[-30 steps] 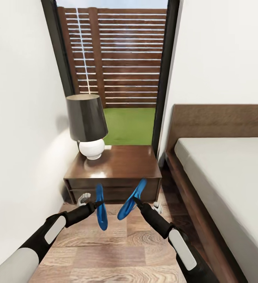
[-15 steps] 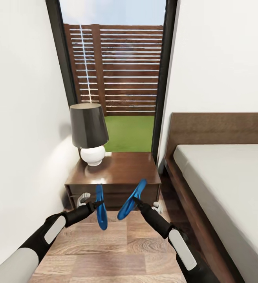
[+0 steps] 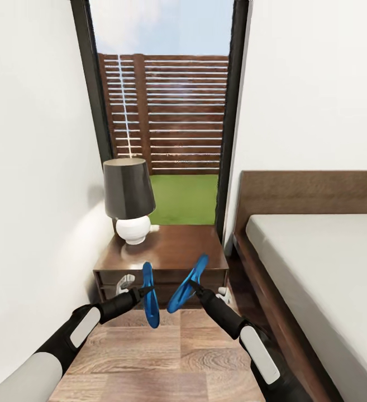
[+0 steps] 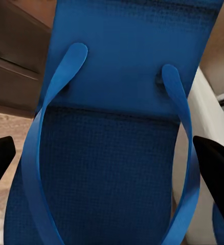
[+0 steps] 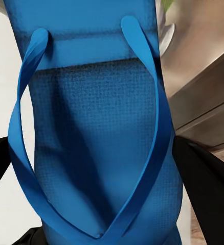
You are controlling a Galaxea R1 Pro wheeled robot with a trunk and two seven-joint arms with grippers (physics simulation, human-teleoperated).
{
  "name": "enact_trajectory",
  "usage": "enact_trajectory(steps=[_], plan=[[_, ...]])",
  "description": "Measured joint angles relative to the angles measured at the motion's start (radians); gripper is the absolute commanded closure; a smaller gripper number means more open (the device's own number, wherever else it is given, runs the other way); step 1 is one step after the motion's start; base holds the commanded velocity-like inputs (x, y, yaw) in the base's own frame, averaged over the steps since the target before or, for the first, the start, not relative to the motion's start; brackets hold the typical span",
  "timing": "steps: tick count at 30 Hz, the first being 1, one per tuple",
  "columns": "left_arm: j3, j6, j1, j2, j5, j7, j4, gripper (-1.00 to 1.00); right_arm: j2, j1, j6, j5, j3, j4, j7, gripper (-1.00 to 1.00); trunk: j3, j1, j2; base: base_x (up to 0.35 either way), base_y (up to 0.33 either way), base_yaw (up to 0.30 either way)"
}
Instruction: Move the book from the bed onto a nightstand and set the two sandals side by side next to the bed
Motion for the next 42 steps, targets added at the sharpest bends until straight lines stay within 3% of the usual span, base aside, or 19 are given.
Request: enact_trajectory(steps=[6,11,14,15,18,21,24,27,33,38,42], plan=[[0.0,-0.001,0.011,0.0,-0.001,0.002,0.011,1.0,0.0,0.0,0.002,0.004,-0.001,0.039,-0.006,1.0,0.019,-0.023,0.042,0.0,0.0,0.0],[0.0,-0.008,0.013,0.0,-0.014,0.004,0.116,1.0,-0.002,0.0,0.003,0.001,-0.002,0.086,-0.006,1.0,0.034,-0.042,0.077,0.0,0.0,0.0],[-0.001,-0.012,0.013,0.001,-0.06,0.003,0.167,1.0,-0.002,0.0,0.003,0.001,-0.001,0.09,-0.005,1.0,0.044,-0.054,0.098,0.0,0.0,0.0],[-0.002,-0.019,0.014,0.001,-0.092,0.004,0.205,1.0,-0.002,0.0,0.003,0.002,-0.001,0.092,-0.005,1.0,0.047,-0.057,0.105,0.0,0.0,0.0],[-0.002,-0.096,0.013,-0.002,-0.138,0.003,0.306,1.0,-0.003,0.0,0.003,0.009,0.002,0.103,-0.006,1.0,0.056,-0.069,0.126,0.0,0.0,0.0],[0.001,-0.211,0.013,-0.003,-0.153,0.001,0.36,1.0,-0.011,0.0,0.002,0.071,0.002,0.153,-0.004,1.0,0.066,-0.08,0.147,0.0,0.0,0.0],[0.0,-0.252,0.013,-0.005,-0.157,-0.005,0.377,1.0,-0.023,0.0,0.002,0.158,0.002,0.184,-0.001,1.0,0.075,-0.092,0.168,0.0,0.0,0.0],[-0.001,-0.262,0.013,-0.005,-0.159,-0.033,0.393,1.0,-0.026,0.0,0.003,0.194,0.002,0.192,0.0,1.0,0.085,-0.103,0.189,0.0,0.0,0.0],[-0.006,-0.269,0.014,-0.023,-0.167,-0.062,0.435,1.0,-0.025,0.0,-0.005,0.225,0.009,0.211,-0.004,1.0,0.103,-0.126,0.231,0.0,0.0,0.0],[-0.006,-0.268,0.013,-0.032,-0.173,-0.064,0.439,1.0,-0.024,0.0,-0.009,0.356,0.008,0.295,0.001,1.0,0.119,-0.146,0.266,0.0,0.0,0.0],[-0.006,-0.269,0.014,-0.033,-0.174,-0.062,0.441,1.0,-0.024,0.0,-0.007,0.388,0.007,0.317,0.003,1.0,0.132,-0.161,0.294,0.0,0.0,0.0]])
